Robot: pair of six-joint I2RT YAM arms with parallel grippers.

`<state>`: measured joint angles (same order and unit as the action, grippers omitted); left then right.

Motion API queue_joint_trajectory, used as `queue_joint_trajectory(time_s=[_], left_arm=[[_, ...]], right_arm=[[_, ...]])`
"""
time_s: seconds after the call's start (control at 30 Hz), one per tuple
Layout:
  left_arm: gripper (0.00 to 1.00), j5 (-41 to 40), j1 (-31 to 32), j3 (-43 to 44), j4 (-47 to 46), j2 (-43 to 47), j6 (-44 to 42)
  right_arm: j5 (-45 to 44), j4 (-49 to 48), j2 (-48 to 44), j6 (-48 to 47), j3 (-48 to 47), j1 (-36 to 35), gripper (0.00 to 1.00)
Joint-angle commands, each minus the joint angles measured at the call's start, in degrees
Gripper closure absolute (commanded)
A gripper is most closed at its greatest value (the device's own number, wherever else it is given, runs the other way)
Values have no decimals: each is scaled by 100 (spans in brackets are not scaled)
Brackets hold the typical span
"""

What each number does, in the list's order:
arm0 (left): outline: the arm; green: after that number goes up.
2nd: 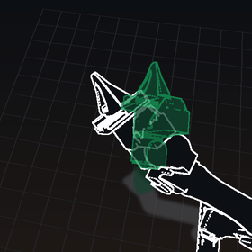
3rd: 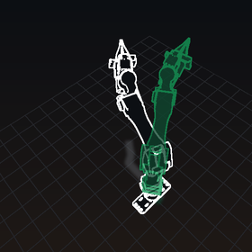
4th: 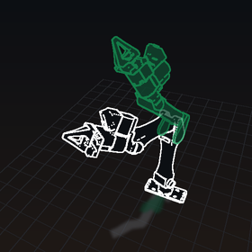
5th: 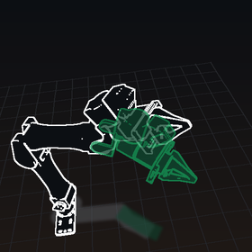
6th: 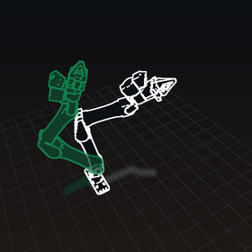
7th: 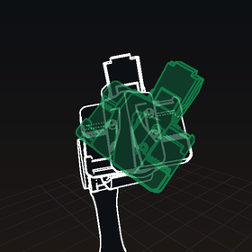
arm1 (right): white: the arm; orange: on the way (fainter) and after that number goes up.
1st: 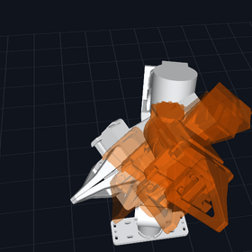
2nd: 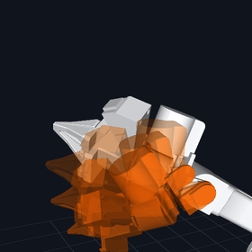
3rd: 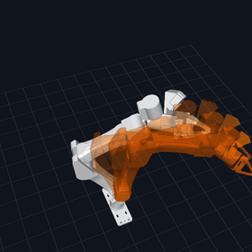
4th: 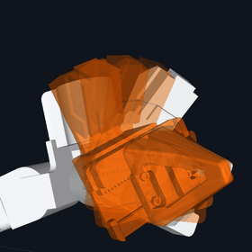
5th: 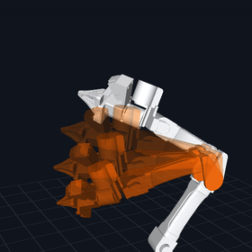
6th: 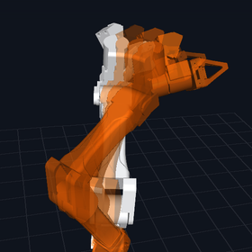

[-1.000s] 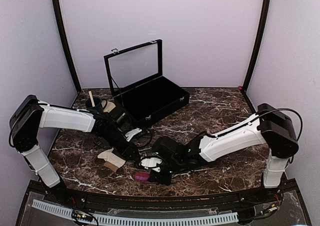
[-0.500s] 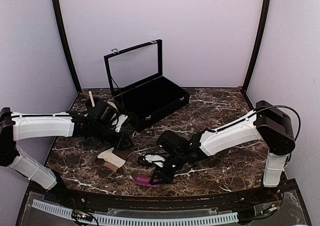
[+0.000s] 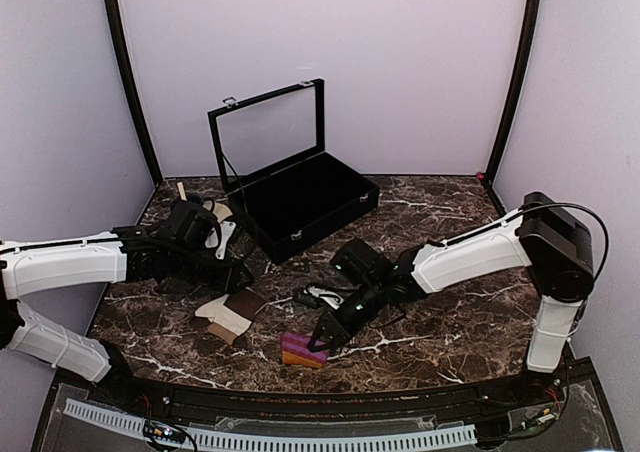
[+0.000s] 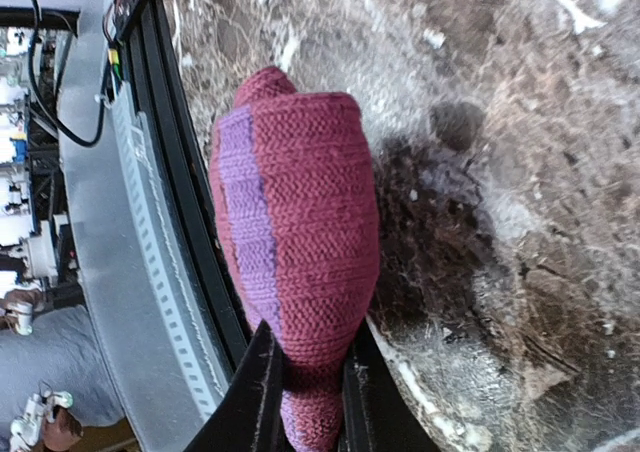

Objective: Roll the socks
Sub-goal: Adjust the sock at the center of the board.

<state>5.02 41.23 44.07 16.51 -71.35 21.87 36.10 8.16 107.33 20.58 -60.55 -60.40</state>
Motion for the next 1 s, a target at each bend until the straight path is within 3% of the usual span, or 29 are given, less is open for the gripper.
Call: queue_joint_trajectory(time_s=[0.0, 0.43, 0.7, 0.83, 0.97], left_arm=[[65, -252, -22, -66, 61, 147, 145], [64, -332, -21, 247, 73, 40, 111], [63, 691, -22, -67, -789, 360, -292], [63, 806, -20, -95, -875, 515, -390], [63, 817, -24, 28, -715, 463, -370]], right_arm=[[266, -247, -276, 447, -251, 177, 100], [150, -489, -386, 1077, -879, 646, 100], [-225, 7, -311, 806, -1295, 767, 100], [-1061, 800, -391, 166, -1624, 758, 100], [-2522, 1509, -513, -651, -1881, 708, 100]])
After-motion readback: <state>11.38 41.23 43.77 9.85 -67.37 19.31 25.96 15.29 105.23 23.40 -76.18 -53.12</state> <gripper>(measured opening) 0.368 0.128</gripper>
